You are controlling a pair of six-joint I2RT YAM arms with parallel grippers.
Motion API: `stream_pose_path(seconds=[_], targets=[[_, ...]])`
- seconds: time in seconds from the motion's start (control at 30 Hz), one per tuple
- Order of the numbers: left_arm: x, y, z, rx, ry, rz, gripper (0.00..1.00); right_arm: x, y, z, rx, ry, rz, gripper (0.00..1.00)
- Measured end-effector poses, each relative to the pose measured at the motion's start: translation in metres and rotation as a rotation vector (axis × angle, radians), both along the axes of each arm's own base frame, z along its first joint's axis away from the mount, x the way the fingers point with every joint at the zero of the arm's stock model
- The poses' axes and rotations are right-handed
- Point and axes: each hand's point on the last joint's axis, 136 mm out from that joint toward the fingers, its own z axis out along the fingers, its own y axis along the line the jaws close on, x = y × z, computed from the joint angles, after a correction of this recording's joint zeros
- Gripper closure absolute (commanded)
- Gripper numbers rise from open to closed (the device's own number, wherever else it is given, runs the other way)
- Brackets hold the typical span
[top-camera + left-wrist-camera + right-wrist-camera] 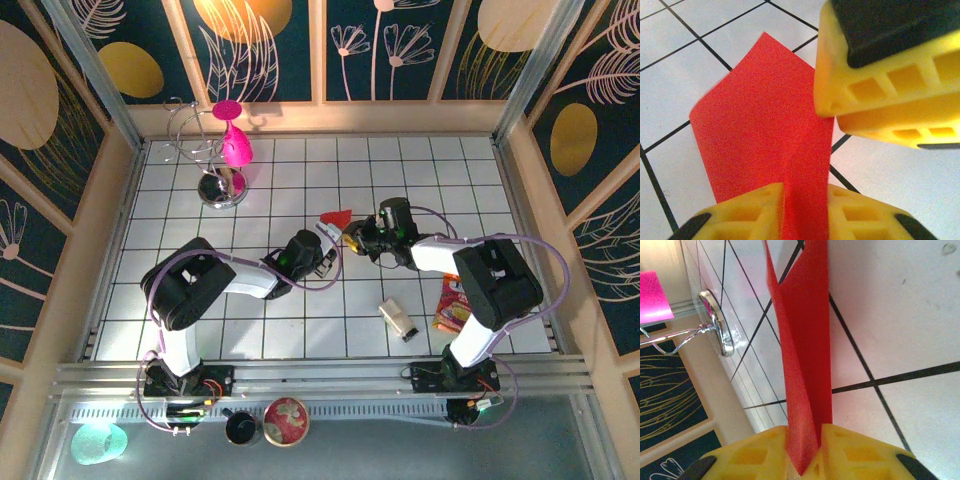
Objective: Fold a paper plane with a square sheet of paper (pick it up from the middle)
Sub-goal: Fold the wing for the fifth time at the center of the table.
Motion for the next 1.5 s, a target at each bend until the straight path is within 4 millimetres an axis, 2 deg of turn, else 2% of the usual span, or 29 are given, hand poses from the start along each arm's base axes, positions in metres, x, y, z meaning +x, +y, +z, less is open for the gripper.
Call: stream_pose_path(seconds=[0.13, 0.27, 0.43, 0.63, 0.9, 1.13, 1.3, 1.5], targets=[[-0.001, 0.001, -0.001, -0.006, 0.001, 0.000, 0.86, 0.002, -0.011, 0.000, -0.028, 0.003, -0.015, 0.56], [-0.005, 0.000, -0.004, -0.026, 0.017, -0.008, 0.87, 0.010, -0.026, 0.012, -0.066, -0.045, -0.034, 0.51], [-0.013, -0.002, -0.007, -0.082, 0.071, -0.011, 0.87, 0.017, -0.044, 0.024, -0.130, -0.119, -0.045, 0.48], [-0.019, -0.009, -0.004, -0.204, 0.176, -0.011, 0.88, 0.018, -0.056, 0.023, -0.205, -0.164, -0.029, 0.46], [-0.017, -0.003, -0.001, -0.393, 0.347, 0.022, 0.87, 0.016, -0.059, 0.027, -0.247, -0.219, -0.001, 0.45], [-0.019, -0.005, 0.005, -0.501, 0.455, 0.034, 0.87, 0.009, -0.060, 0.018, -0.270, -0.229, 0.034, 0.43], [-0.022, -0.006, 0.002, -0.536, 0.508, 0.042, 0.86, 0.005, -0.049, 0.015, -0.272, -0.256, 0.086, 0.43], [-0.024, 0.000, -0.006, -0.550, 0.542, 0.061, 0.86, -0.004, -0.034, 0.000, -0.269, -0.247, 0.165, 0.43]])
